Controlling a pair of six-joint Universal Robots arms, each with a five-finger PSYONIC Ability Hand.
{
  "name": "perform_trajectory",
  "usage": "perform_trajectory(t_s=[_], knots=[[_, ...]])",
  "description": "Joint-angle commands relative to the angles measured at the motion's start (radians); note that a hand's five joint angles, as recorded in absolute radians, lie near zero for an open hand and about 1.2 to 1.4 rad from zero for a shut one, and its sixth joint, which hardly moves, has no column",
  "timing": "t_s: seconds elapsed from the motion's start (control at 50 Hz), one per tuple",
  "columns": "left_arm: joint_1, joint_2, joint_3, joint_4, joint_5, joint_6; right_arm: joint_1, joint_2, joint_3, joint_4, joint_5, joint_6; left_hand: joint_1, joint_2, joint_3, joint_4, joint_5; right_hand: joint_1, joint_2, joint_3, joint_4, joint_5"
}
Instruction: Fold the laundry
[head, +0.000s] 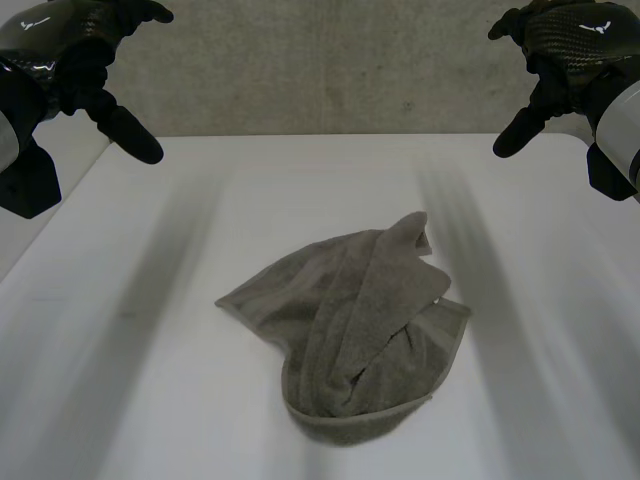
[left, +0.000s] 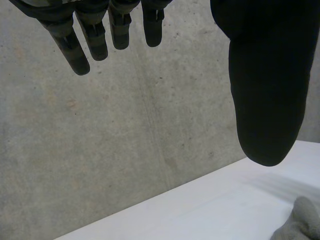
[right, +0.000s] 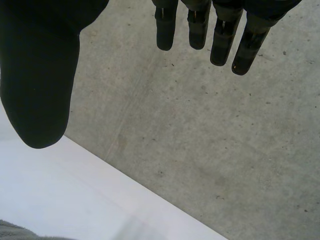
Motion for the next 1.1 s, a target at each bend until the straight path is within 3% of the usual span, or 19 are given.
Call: perform_trajectory(t_s=[0.02, 0.18, 0.32, 0.42, 0.46, 0.56, 0.74, 0.78, 0.86, 1.1], knots=[[-0.002, 0.000, -0.001, 0.000, 0.000, 0.000, 0.000, 0.001, 0.000, 0.000, 0.000, -0.001, 0.001, 0.012, 0.008, 0.008, -0.021, -0.021, -0.053, -0.039, -0.057, -0.067], [-0.002, -0.022, -0.007, 0.002, 0.003, 0.005, 0.010, 0.012, 0.004, 0.003, -0.015, -0.065, 0.001, 0.012, 0.008, 0.008, -0.021, -0.021, -0.053, -0.039, -0.057, -0.067], [-0.017, -0.097, -0.028, 0.006, 0.017, 0.040, 0.016, 0.054, 0.068, 0.014, -0.041, -0.299, 0.001, 0.012, 0.008, 0.008, -0.021, -0.021, -0.053, -0.039, -0.057, -0.067], [-0.032, -0.149, -0.094, 0.006, 0.072, 0.175, 0.046, 0.061, 0.120, 0.014, -0.044, -0.340, 0.014, 0.024, 0.021, 0.021, -0.008, -0.021, -0.053, -0.039, -0.057, -0.067], [-0.037, -0.169, -0.177, 0.026, 0.116, 0.295, 0.051, 0.061, 0.142, 0.015, -0.041, -0.341, 0.061, 0.071, 0.068, 0.068, 0.039, -0.021, -0.053, -0.039, -0.057, -0.067], [-0.048, -0.219, -0.312, 0.086, 0.184, 0.412, 0.053, 0.063, 0.227, 0.009, -0.048, -0.340, 0.090, 0.101, 0.097, 0.097, 0.068, -0.021, -0.053, -0.039, -0.057, -0.067], [-0.069, -0.316, -0.455, 0.272, 0.245, 0.422, 0.057, 0.063, 0.445, -0.070, -0.055, -0.327, 0.096, 0.106, 0.103, 0.103, 0.074, -0.021, -0.053, -0.039, -0.057, -0.067], [-0.095, -0.347, -0.478, 0.339, 0.245, 0.420, 0.056, 0.063, 0.485, -0.106, -0.055, -0.320, 0.198, 0.208, 0.205, 0.205, 0.176, -0.021, -0.053, -0.039, -0.057, -0.067], [-0.109, -0.384, -0.490, 0.380, 0.247, 0.422, 0.054, 0.060, 0.592, -0.202, -0.057, -0.310, 0.266, 0.277, 0.273, 0.273, 0.244, -0.021, -0.053, -0.039, -0.057, -0.067], [-0.140, -0.493, -0.495, 0.483, 0.244, 0.426, 0.042, 0.052, 0.703, -0.233, -0.066, -0.310, 0.413, 0.423, 0.420, 0.420, 0.391, -0.021, -0.053, -0.039, -0.057, -0.067]])
